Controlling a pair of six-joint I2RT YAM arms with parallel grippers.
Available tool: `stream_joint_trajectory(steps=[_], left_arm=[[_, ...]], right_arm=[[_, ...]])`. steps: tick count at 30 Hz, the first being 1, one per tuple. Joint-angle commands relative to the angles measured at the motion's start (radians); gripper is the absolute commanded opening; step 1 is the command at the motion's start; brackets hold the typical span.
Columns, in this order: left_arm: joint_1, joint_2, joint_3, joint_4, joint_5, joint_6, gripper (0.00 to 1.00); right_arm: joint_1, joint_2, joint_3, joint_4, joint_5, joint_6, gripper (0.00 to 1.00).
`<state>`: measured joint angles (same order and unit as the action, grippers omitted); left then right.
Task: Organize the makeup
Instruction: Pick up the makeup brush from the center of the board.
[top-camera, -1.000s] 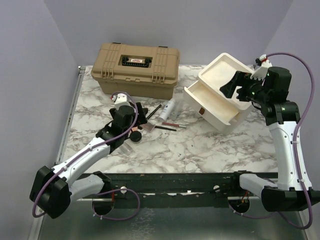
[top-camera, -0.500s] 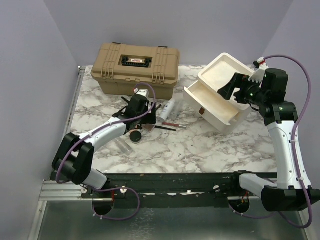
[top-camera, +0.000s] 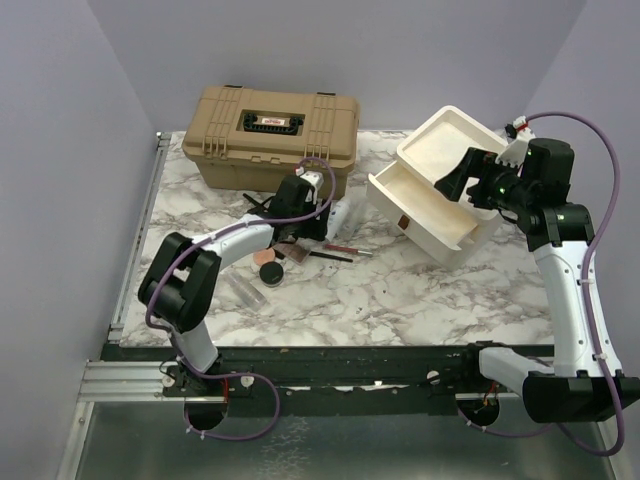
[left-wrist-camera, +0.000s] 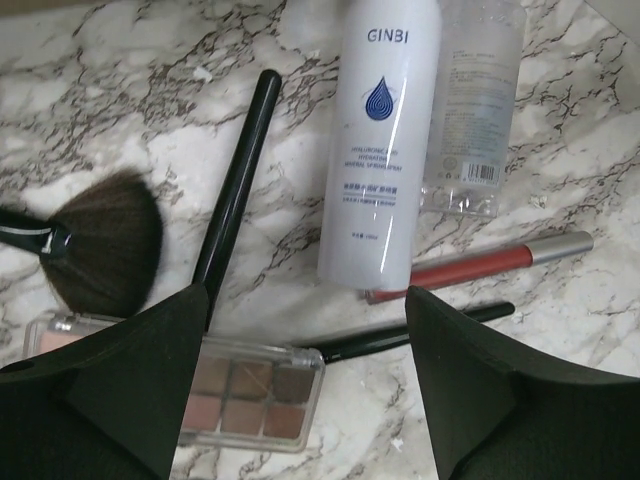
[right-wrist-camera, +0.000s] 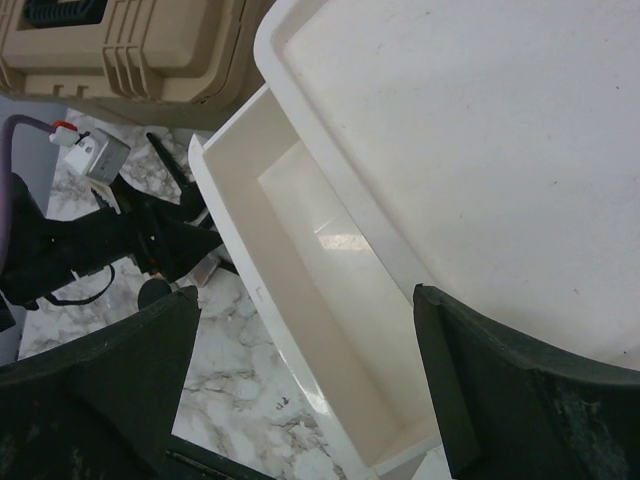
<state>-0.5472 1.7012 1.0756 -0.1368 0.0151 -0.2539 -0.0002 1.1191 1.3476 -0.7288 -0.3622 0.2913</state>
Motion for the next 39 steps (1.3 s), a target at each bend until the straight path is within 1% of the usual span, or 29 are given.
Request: stream_joint_trajectory(steps=[1, 4, 7, 10, 13, 15, 23, 29, 31, 34, 39], left_arm=[[0.0, 0.061, 0.048, 0.015, 0.014, 0.098, 0.82], [0.0, 0.084, 0.038, 0.008, -0.057, 0.081, 0.82], [0.0, 0.082, 0.004, 0.008, -0.053, 0.042, 0.81], [-0.001, 0.065, -0.038, 0.007, -0.017, 0.024, 0.8], [-0.005, 0.062, -0.061, -0.032, -0.031, 0.018, 0.79], [-0.005, 0.052, -0.082, -0.027, -0.043, 0.014, 0.78], [-0.005, 0.036, -0.09, -0.006, -0.044, -0.008, 0.78], [-0.005, -0.054, -0.155, 0.029, -0.045, -0.045, 0.76], [-0.005, -0.093, -0.168, 0.033, -0.046, -0.043, 0.74], [-0.005, -0.131, -0.18, 0.033, -0.036, -0.022, 0.74], [-0.005, -0.115, -0.17, 0.033, 0.02, 0.021, 0.74]], right_arm=[[0.0, 0.005, -0.007, -0.02, -0.021, -0.007, 0.94], [0.0, 0.005, -0.004, -0.028, -0.016, -0.017, 0.95], [0.0, 0.004, -0.004, -0.036, -0.006, -0.027, 0.95], [0.0, 0.006, -0.003, -0.039, -0.006, -0.029, 0.95], [0.0, 0.008, -0.004, -0.033, -0.028, -0.021, 0.95], [0.0, 0.011, -0.004, -0.026, -0.042, -0.013, 0.95], [0.0, 0.017, -0.002, -0.023, -0.052, -0.006, 0.95], [0.0, 0.006, -0.011, -0.032, -0.029, -0.017, 0.96], [0.0, 0.005, -0.013, -0.031, -0.03, -0.018, 0.96], [0.0, 0.006, -0.017, -0.03, -0.036, -0.016, 0.96], [0.0, 0.004, -0.024, -0.026, -0.043, -0.011, 0.96]])
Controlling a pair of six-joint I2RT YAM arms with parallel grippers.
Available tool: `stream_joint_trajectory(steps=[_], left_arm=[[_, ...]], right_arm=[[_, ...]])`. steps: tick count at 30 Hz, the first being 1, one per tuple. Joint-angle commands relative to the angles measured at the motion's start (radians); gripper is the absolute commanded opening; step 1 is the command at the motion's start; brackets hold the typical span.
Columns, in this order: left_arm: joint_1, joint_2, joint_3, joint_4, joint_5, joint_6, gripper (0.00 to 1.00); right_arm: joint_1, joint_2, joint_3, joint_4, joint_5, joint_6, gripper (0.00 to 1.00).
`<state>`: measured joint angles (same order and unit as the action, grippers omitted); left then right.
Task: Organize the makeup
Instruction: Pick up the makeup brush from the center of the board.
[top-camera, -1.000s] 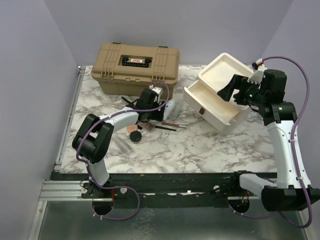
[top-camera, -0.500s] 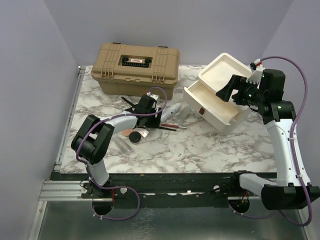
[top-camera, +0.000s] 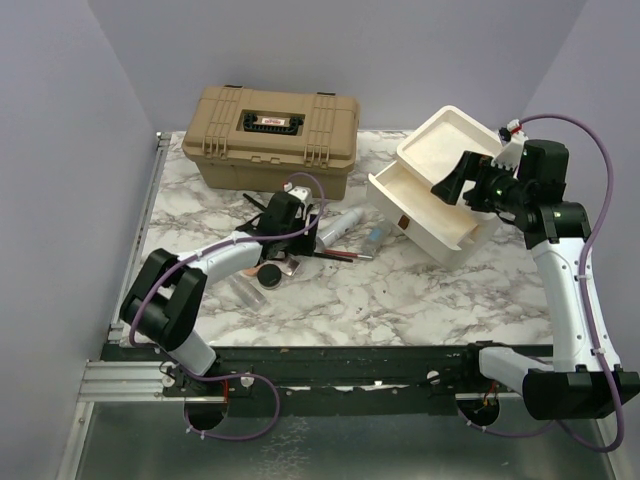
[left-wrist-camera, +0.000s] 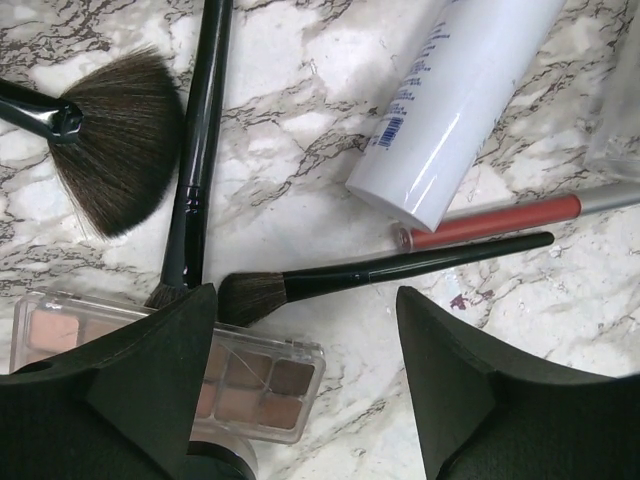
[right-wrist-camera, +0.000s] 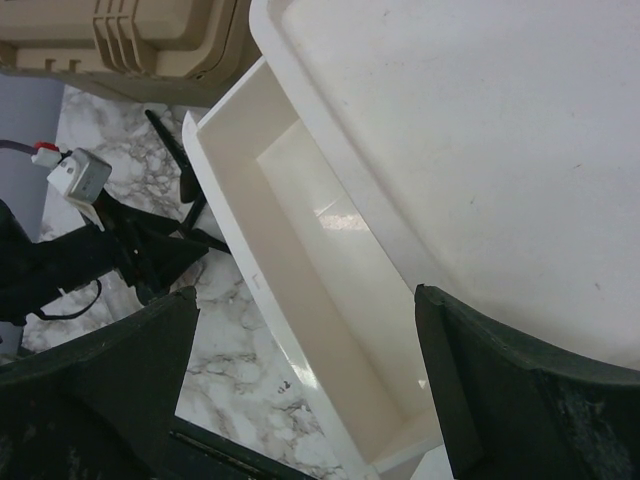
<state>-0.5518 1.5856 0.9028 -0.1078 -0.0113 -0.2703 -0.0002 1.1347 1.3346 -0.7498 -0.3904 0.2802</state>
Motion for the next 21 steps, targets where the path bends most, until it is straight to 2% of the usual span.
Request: stream_joint_trajectory(steps=[1, 9, 15, 21], left_arm=[[0.0, 0.007, 0.007, 0.004, 0.056, 0.044, 0.74], [-0.037, 0.03, 0.048, 0.011, 0.155, 0.178, 0.74], [-0.082, 0.078, 0.066, 0.008, 0.12, 0.349, 0.72], [-0.085, 0.104, 0.079, 0.0, 0.125, 0.45, 0.7]], right_arm=[[0.0, -0.013, -0.011, -0.006, -0.012, 0.0, 0.96], [0.0, -0.048, -0.008, 0.009, 0.006, -0.012, 0.96], [0.0, -0.035, -0.009, -0.01, -0.008, -0.008, 0.96], [0.0, -0.036, -0.006, -0.018, 0.0, -0.013, 0.96]])
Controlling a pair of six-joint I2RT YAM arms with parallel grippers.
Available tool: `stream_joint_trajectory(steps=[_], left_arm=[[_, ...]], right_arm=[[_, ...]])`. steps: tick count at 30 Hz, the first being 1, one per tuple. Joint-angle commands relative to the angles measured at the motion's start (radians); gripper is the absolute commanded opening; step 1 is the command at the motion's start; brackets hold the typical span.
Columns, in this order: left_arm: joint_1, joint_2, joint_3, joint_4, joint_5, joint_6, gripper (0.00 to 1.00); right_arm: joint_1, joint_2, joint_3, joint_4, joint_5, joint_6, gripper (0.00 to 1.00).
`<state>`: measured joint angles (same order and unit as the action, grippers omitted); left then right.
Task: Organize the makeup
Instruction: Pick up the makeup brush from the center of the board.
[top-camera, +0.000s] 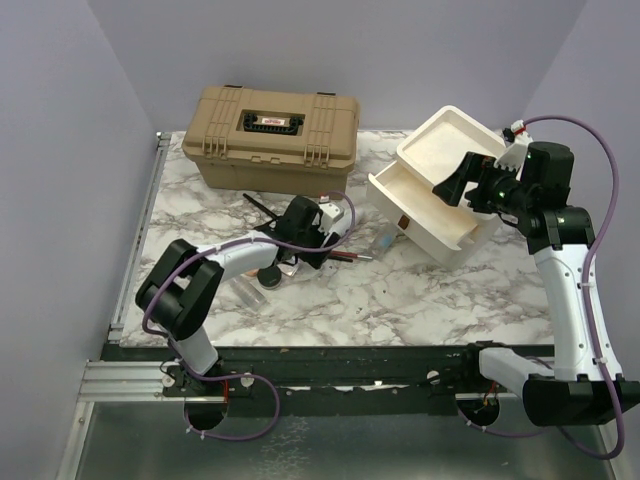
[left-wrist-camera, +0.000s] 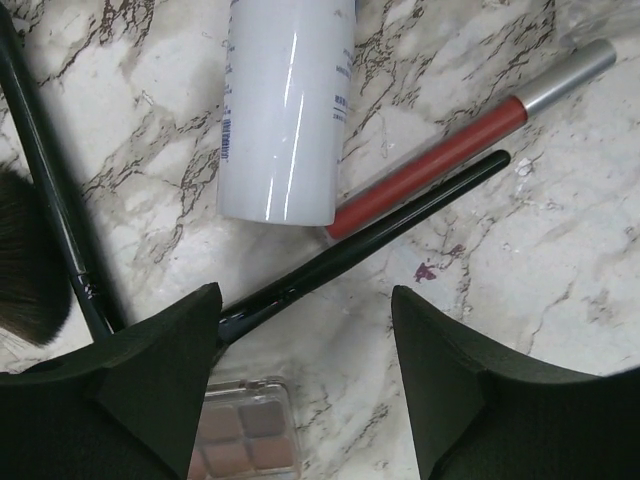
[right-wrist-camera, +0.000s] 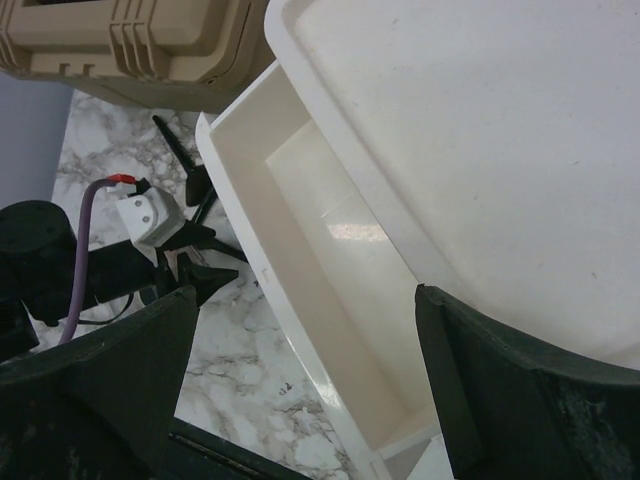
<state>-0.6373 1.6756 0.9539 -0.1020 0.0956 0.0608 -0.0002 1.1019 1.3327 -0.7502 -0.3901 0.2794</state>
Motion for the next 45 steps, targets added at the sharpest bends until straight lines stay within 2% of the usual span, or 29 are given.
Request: stream_joint_trajectory(steps=[1, 4, 9, 16, 18, 20, 26, 29, 34, 45], left_arm=[[0.001, 0.015, 0.028, -0.005, 0.019, 0.133, 0.7], [0.001, 0.035, 0.034, -0.011, 0.005, 0.162, 0.7], [0.001, 0.075, 0.042, -0.028, 0.068, 0.205, 0.69], [0.001, 0.106, 0.044, -0.05, 0.092, 0.202, 0.66], [0.001, 0.109, 0.042, -0.058, 0.103, 0.199, 0.6], [0.001, 0.113, 0.039, -0.06, 0.116, 0.199, 0.48], [0.001, 0.123, 0.029, -0.089, 0.127, 0.186, 0.36], [0.001, 0.114, 0.026, -0.09, 0.128, 0.183, 0.22], [-0.01, 0.074, 0.024, -0.091, 0.142, 0.202, 0.14], [-0.045, -0.033, 0.019, -0.091, 0.233, 0.2, 0.09]], right_arm=[[0.0, -0.004, -0.003, -0.02, 0.004, -0.015, 0.96], [0.0, -0.003, -0.003, -0.019, 0.004, -0.014, 0.96], [0.0, 0.0, -0.005, -0.016, -0.004, -0.009, 0.96], [0.0, 0.002, -0.001, -0.027, -0.007, -0.014, 0.96], [0.0, 0.003, 0.007, -0.035, -0.003, -0.024, 0.97], [0.0, 0.003, 0.009, -0.04, 0.008, -0.029, 0.97], [0.0, 0.007, 0.013, -0.045, -0.001, -0.03, 0.97], [0.0, 0.008, 0.011, -0.044, -0.002, -0.028, 0.97], [0.0, 0.004, 0.005, -0.044, 0.001, -0.028, 0.97], [0.0, -0.001, 0.0, -0.039, 0.001, -0.024, 0.97]])
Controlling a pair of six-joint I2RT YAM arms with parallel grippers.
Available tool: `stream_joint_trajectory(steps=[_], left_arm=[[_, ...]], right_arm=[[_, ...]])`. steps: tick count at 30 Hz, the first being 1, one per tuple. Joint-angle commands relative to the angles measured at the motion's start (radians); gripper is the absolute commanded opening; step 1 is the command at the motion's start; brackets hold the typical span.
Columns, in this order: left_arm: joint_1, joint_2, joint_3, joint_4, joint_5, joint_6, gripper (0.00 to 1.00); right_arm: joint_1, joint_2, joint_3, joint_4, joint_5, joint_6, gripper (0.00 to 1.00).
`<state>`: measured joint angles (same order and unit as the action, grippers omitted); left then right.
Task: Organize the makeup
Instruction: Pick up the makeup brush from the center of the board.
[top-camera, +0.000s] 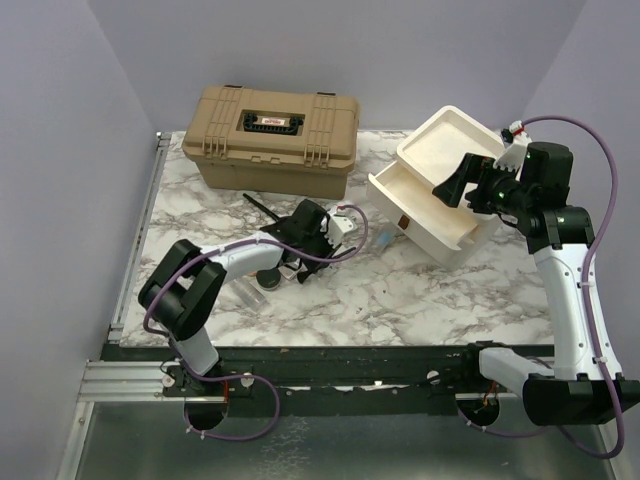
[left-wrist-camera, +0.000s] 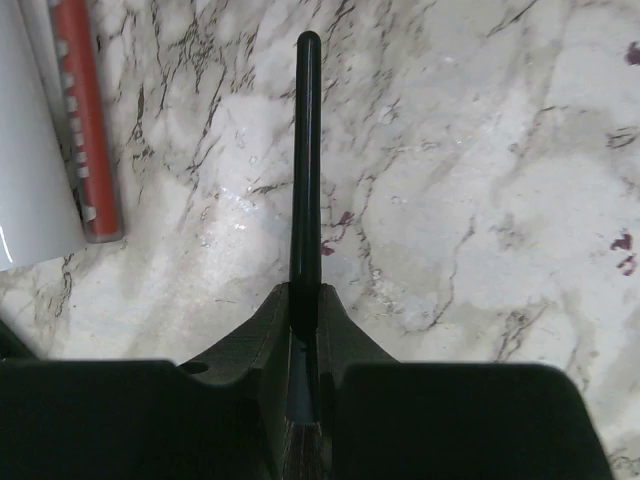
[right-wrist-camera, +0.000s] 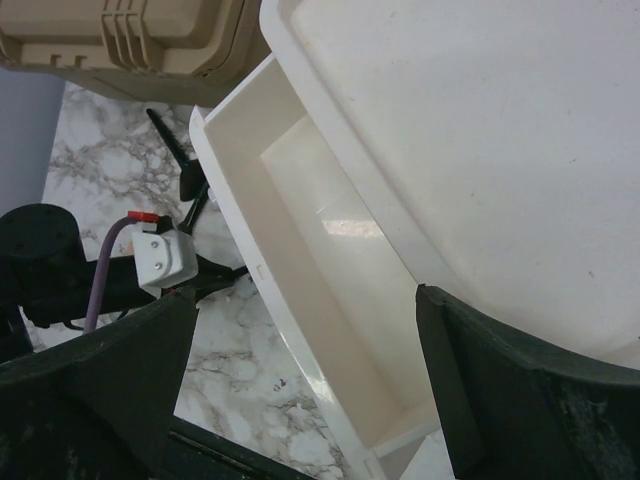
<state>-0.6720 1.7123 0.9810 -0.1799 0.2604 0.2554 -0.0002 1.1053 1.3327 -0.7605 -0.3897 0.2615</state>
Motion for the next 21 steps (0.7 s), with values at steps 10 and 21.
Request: stream_joint_trajectory(steps=[10, 21], left_arm=[[-0.011, -0.188, -0.012, 0.005, 0.027, -0.038, 0.04], [-0.011, -0.406, -0.076, 0.137, 0.039, -0.187, 0.04]], right_arm=[[0.0, -0.01, -0.005, -0.022, -0.012, 0.002, 0.98], [0.0, -0.051, 0.007, 0.039, -0.085, 0.02, 0.98]])
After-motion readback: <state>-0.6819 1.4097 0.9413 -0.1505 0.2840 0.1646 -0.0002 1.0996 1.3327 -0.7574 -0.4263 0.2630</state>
